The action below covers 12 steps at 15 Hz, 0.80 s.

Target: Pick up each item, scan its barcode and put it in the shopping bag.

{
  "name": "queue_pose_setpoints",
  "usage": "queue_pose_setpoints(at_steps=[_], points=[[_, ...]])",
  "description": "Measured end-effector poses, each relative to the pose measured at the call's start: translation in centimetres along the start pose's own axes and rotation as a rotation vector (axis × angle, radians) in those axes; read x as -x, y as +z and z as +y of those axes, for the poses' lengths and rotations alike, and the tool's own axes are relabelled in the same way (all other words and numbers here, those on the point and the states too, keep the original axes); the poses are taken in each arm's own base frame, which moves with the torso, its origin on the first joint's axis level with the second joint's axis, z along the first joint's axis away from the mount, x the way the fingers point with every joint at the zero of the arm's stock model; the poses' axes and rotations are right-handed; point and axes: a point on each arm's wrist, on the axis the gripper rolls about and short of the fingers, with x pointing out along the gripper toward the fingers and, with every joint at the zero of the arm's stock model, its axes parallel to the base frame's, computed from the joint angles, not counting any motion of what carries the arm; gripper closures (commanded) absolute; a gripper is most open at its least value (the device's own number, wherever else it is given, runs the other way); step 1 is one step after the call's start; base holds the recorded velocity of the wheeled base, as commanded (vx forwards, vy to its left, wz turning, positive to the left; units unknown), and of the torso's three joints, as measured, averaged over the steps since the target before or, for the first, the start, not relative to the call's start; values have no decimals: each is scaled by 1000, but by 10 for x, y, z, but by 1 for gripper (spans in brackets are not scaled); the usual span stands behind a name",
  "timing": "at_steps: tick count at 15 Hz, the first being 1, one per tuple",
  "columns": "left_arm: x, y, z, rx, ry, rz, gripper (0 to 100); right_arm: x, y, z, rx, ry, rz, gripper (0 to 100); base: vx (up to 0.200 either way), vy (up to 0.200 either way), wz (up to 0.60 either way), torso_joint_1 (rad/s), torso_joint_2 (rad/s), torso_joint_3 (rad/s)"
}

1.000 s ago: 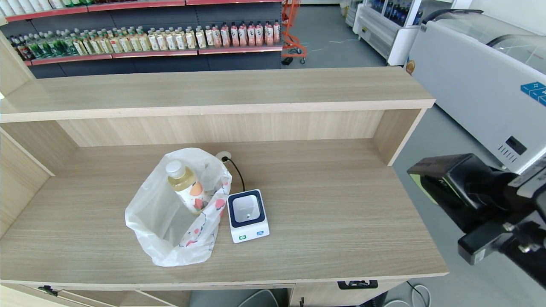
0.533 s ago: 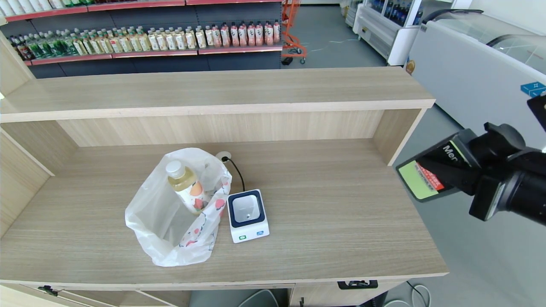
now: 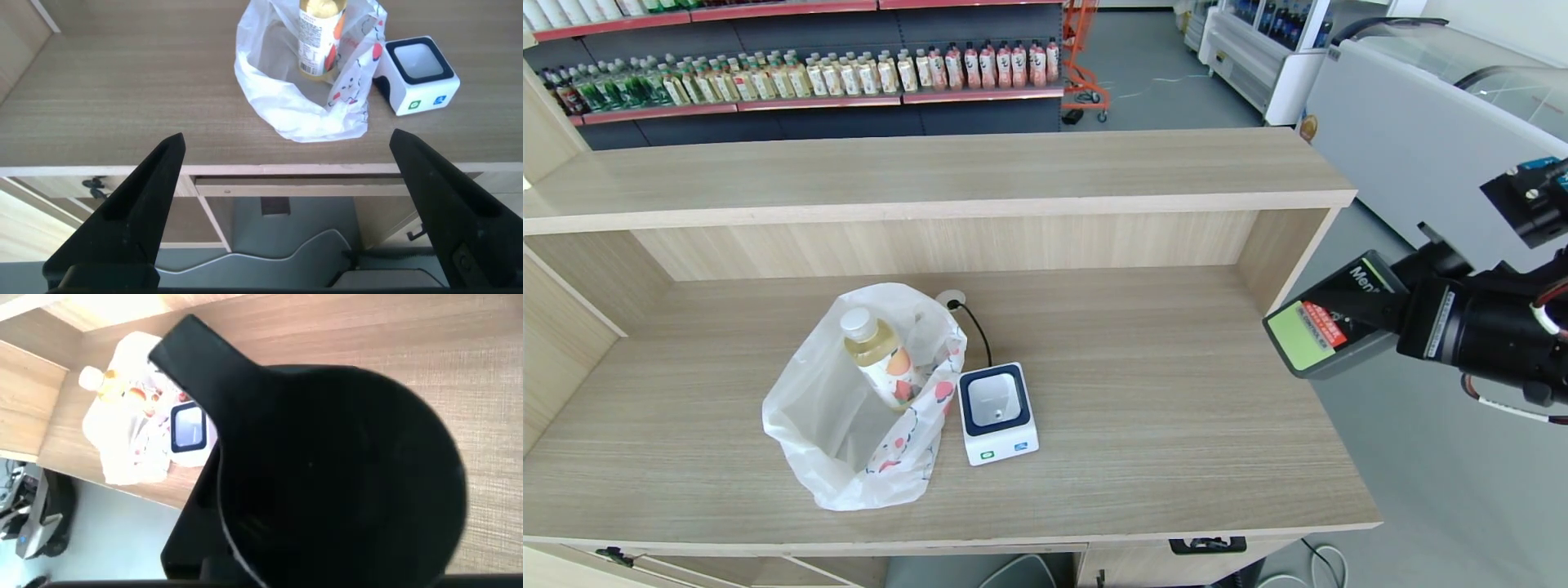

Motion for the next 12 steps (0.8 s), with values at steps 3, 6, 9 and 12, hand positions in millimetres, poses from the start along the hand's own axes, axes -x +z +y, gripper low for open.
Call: queue_pose_setpoints(at_steps=[3, 6, 9, 12], points=[[0, 0, 0, -1, 0, 0, 0, -1, 0, 1, 1, 27, 10, 100, 0, 0, 0, 0, 0, 0], [0, 0, 0, -3, 0, 0, 0, 1, -5, 7, 8, 54, 23, 100, 0, 0, 0, 0, 0, 0], [0, 0, 0, -1, 0, 0, 0, 4, -9, 13, 15, 84, 33, 100, 0, 67, 0, 2, 1, 1], [0, 0, 0, -1, 0, 0, 0, 6, -8, 19, 25, 114, 27, 100, 0, 200, 0, 1, 2, 10]])
